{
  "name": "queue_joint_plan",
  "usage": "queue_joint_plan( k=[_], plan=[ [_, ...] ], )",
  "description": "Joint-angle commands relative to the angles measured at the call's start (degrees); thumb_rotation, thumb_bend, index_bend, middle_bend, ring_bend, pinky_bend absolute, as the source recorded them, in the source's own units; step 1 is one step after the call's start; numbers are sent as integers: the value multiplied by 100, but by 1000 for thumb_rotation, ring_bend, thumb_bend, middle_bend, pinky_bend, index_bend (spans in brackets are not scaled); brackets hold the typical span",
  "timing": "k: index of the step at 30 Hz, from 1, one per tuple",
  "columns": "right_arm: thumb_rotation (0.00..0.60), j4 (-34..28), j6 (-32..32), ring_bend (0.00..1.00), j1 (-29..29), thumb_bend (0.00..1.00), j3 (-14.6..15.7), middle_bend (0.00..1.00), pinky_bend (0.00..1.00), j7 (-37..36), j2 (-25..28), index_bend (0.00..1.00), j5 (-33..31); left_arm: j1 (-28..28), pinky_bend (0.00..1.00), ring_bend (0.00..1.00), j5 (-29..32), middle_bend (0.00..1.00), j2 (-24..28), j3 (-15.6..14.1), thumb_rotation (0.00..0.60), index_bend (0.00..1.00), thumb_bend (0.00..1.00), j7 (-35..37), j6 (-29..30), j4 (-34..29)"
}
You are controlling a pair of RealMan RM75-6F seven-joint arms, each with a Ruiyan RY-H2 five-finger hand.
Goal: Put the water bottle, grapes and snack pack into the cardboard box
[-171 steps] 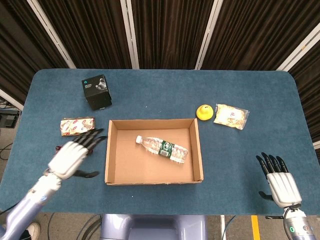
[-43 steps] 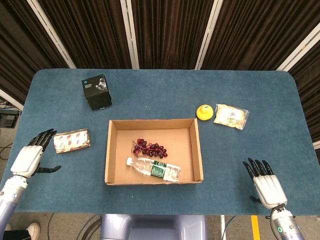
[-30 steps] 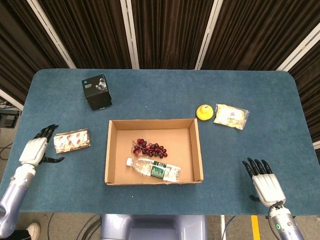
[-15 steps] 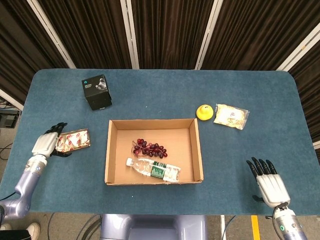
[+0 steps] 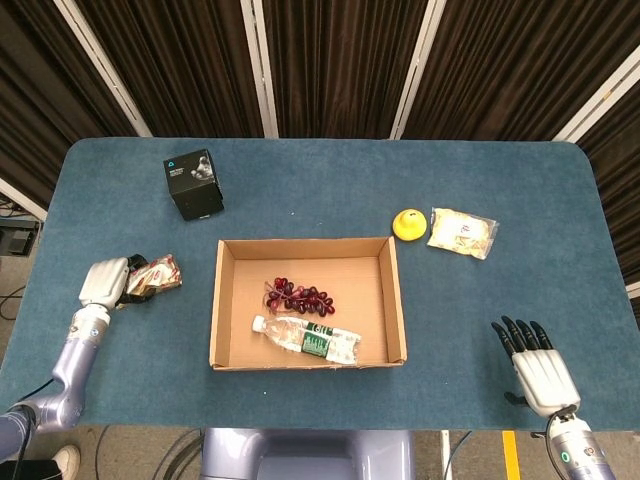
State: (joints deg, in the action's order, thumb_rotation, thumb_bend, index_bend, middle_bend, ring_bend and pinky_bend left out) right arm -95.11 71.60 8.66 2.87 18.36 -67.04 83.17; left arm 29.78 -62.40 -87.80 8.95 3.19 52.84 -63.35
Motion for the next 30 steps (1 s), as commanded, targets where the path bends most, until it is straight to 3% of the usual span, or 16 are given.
queue_joint_plan(
  k=[1, 8, 15, 20, 27, 29, 30],
  plan=[
    [600, -1, 24, 0, -9, 0, 13, 0, 0, -33, 13, 0, 36, -217, 539, 542, -189, 574, 61, 110, 600, 787, 550, 13, 600, -315],
    [600, -52, 73, 0, -28, 0, 45, 0, 0, -118, 69, 0, 132, -848, 540, 547, -931, 583, 1258, 254, 600, 795, 550, 466, 2074, -1958],
    [600, -90, 90, 0, -26, 0, 81, 0, 0, -221, 129, 0, 244, -836, 536, 547, -1350, 587, 2252, 580, 600, 797, 530, 372, 2408, -3731],
    [600, -121, 208, 0, -59, 1, 113, 0, 0, -374, 208, 0, 407, -207, 530, 547, -1287, 592, 1968, 811, 600, 797, 499, -157, 1885, -4214],
    [600, -122, 362, 0, -113, 0, 114, 0, 0, -603, 326, 0, 520, 777, 512, 521, -728, 565, 810, 817, 600, 765, 401, -1253, 1005, -3873],
    [600, -103, 374, 0, -118, 1, 108, 0, 0, -667, 350, 0, 525, 999, 507, 490, -543, 524, 471, 787, 600, 683, 323, -1544, 844, -3699],
    [600, -88, 388, 0, -127, 1, 109, 0, 0, -699, 362, 0, 529, 1094, 490, 439, -468, 464, 327, 746, 600, 570, 263, -1653, 745, -3624]
  ],
)
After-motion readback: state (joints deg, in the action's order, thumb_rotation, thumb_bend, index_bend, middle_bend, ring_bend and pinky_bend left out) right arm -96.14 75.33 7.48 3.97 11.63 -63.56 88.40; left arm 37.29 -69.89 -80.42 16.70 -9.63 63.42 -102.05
